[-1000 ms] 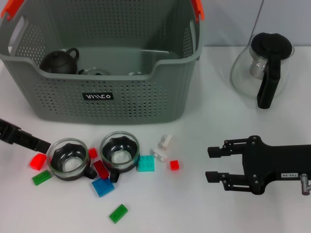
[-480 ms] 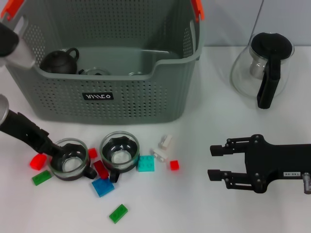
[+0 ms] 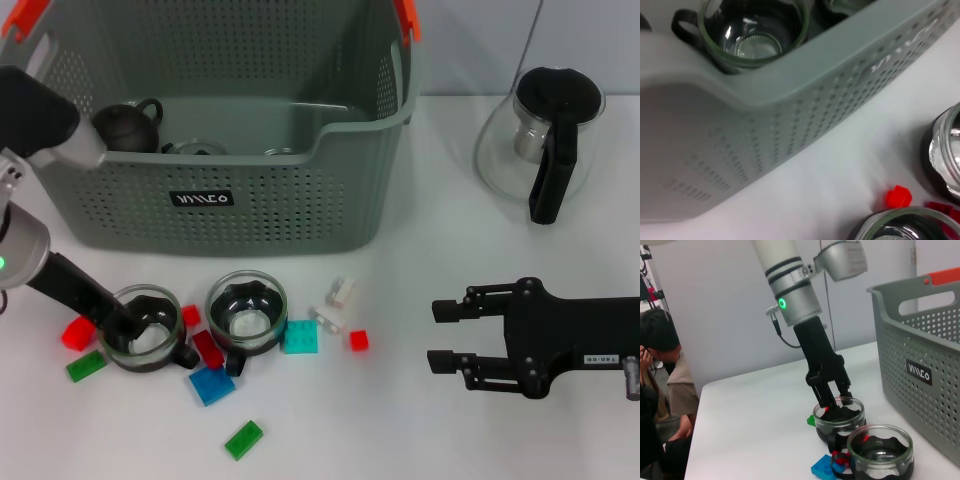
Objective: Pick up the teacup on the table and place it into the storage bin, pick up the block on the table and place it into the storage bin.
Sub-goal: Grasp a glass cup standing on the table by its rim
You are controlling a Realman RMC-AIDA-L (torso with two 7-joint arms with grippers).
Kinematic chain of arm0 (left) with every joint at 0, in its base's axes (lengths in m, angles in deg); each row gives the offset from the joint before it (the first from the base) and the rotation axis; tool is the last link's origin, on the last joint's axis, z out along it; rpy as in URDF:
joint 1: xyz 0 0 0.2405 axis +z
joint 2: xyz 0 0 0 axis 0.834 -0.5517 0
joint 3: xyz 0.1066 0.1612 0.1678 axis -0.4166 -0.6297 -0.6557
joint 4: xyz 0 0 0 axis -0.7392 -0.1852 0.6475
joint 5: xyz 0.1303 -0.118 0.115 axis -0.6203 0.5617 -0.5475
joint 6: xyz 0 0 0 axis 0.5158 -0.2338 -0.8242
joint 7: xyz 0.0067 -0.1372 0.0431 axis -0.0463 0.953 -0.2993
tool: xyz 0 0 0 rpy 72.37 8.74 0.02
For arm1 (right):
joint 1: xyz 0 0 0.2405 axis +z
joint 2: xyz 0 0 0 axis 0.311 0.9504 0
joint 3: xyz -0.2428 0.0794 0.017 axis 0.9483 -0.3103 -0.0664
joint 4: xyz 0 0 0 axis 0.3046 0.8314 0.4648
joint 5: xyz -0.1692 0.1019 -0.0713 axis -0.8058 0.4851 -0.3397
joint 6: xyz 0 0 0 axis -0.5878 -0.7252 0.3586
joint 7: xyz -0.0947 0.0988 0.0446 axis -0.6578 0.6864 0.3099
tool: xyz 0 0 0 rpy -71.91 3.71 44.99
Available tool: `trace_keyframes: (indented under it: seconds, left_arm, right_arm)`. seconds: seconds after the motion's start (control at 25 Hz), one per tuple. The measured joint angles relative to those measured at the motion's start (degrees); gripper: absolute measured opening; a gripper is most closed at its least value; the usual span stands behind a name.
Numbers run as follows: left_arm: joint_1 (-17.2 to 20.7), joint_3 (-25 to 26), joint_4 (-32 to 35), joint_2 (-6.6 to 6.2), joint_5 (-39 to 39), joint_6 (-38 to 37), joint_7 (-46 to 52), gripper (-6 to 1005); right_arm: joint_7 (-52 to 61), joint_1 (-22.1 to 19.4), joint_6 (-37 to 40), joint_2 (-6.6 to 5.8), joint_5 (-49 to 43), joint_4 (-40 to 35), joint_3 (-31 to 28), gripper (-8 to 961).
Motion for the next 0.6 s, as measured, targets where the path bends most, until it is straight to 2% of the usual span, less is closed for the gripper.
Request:
trace_keyframes:
  seconds: [0.12, 0.2, 0.24, 0.44, 0.6]
  left_arm:
    - [-0.1, -1.07, -1.14, 0.01, -0.01, 0.79, 0.68, 691]
    - [-0.12, -1.61, -1.56, 0.02, -0.03, 1.13, 1.2, 630]
    - [-0.11, -2.13, -1.95, -0.06, -0.04, 1.42, 1.76, 600]
    - [-0.23, -3.27, -2.88, -0.91, -0.05, 2.41, 5.68, 578]
    - [-0.3, -3.34, -2.69, -1.14, -0.05, 2.46, 6.59, 432]
  right_arm:
    - [0.0, -0.01, 0.1, 0.0, -0.02, 0.0, -0.01, 581]
    - [0.0, -0.01, 0.15, 0.0, -0.03, 0.0, -0.01, 581]
    - [0.0, -0.01, 0.19, 0.0, -0.02, 0.0, 0.0, 581]
    - [0.37, -0.02, 0.51, 0.0, -0.1, 0.0, 0.12, 581]
    - [0.84, -0.02, 0.94, -0.13, -0.13, 0.0, 0.06, 581]
